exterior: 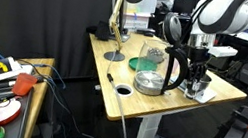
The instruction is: Move the black pepper container to the other side of the pot
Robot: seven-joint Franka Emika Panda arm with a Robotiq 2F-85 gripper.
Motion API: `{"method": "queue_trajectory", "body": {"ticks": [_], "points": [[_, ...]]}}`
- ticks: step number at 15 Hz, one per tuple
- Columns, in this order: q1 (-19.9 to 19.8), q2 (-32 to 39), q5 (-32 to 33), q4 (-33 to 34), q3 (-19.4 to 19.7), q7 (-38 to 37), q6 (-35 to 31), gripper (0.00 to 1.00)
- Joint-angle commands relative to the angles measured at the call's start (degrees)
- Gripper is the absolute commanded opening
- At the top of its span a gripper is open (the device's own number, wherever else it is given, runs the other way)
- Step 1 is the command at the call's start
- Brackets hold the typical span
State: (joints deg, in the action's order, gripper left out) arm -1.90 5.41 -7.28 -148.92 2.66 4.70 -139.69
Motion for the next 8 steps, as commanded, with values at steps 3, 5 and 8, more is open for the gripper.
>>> {"method": "queue_trajectory", "body": {"ticks": [3, 5, 8], "points": [[-0.09, 3.71, -1.07, 2.55, -1.54, 0.54, -0.29, 0.18], [-0.21, 4.44, -0.98, 3.07, -1.61, 0.49, -0.34, 0.18], [-0.26, 5.01, -0.58, 3.57, -1.54, 0.24, -1.09, 0.18]]}}
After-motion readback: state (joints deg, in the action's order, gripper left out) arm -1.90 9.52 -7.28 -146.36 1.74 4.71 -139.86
